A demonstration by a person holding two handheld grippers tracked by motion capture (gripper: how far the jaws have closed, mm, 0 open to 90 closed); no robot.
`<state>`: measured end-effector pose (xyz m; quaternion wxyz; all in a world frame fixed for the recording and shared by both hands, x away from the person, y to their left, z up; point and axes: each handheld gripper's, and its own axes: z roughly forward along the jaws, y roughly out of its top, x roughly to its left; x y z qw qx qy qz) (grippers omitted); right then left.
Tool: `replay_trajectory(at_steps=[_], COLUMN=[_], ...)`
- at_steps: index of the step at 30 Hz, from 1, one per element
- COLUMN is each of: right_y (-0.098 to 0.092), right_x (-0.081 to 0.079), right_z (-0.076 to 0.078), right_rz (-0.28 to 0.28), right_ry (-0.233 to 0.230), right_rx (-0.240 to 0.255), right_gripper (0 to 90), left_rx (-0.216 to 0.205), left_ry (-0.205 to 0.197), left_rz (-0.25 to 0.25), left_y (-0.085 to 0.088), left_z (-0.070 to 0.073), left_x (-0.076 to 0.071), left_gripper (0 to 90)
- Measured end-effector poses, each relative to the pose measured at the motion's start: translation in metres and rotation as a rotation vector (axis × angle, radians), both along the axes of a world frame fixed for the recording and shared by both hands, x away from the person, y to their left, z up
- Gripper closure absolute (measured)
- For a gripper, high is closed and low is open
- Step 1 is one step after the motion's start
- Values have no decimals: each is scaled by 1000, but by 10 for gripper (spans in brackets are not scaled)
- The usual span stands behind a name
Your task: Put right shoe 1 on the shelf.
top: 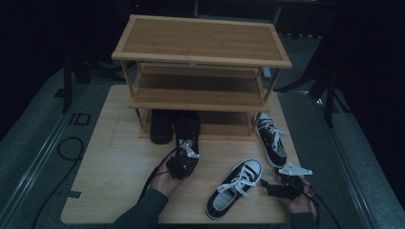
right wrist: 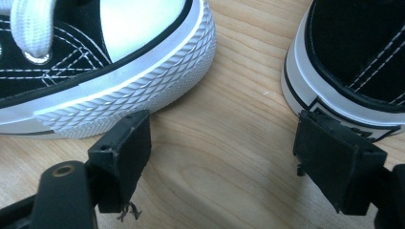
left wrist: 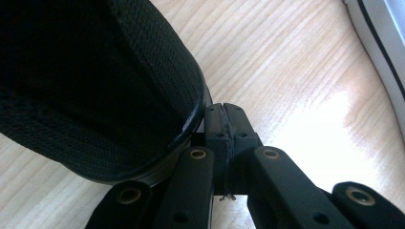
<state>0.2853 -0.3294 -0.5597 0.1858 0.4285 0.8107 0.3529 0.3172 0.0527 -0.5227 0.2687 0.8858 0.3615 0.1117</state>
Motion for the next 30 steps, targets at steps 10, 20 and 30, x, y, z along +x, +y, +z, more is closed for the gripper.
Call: replay_trajectory(at_steps=[10,20,30], right_y=[0,0,0], right_x=[0,0,0], right_z=[0,0,0], right_rz=[0,0,0], right_ry=[0,0,0], right_rx=[-1,0,-1], right_gripper=[203,203,203], left_rx=[-6,-5,-11], left_ry=[-19,-11,-28], left_rz=[17,25,36], left_y=[1,3,3], left_z=[8,8,16], left_x=[5,14,19], left_gripper=[895,895,895])
